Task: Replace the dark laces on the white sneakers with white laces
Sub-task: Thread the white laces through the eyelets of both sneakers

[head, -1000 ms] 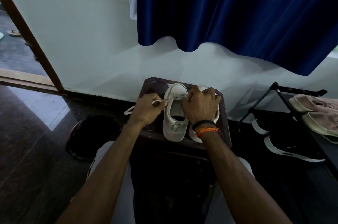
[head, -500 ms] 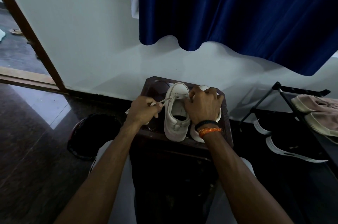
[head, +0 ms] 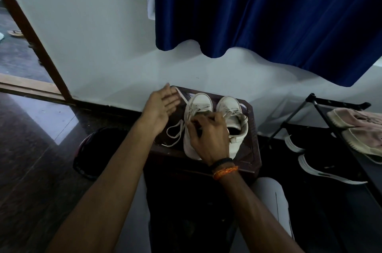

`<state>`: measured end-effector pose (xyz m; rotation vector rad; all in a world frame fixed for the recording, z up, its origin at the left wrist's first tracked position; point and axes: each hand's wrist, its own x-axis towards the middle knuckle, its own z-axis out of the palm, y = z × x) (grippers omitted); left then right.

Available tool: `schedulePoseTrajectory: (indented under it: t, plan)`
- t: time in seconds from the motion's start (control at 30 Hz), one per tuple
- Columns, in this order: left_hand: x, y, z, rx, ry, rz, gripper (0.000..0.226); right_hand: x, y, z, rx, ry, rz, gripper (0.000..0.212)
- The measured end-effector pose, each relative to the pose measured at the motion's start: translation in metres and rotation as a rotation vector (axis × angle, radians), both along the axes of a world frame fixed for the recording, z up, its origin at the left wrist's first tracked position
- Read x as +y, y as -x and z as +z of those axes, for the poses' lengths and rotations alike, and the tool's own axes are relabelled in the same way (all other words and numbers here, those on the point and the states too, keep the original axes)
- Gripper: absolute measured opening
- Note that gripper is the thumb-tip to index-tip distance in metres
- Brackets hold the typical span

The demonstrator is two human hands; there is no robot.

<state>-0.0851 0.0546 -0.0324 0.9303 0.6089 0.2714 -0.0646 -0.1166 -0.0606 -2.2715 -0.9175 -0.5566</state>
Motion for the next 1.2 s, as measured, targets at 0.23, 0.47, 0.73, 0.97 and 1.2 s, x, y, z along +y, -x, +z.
schedulePoseTrajectory:
  t: [0.23,0.47,0.73,0.97,1.2]
  plan:
    - [0.010,-0.013,0.066,-0.345,0.156,0.065,0.026,0.000,-0.003,0.005,0.051,-0.013,0.003,0.009]
    - [0.009,-0.023,0.134,-0.409,-0.427,0.017,0.014,0.003,-0.021,0.039,0.281,-0.236,-0.038,0.017]
    - [-0.011,-0.014,0.151,-0.273,-0.938,-0.646,0.012,0.003,-0.046,0.098,0.179,-0.320,0.203,0.070]
    - [-0.014,-0.012,0.145,-0.305,-0.920,-0.585,0.024,-0.014,-0.059,0.101,0.324,-0.414,0.179,0.017]
    - [0.026,-0.010,0.133,-0.254,-0.852,-0.185,0.008,-0.047,-0.073,0.091,0.435,-0.208,0.186,0.015]
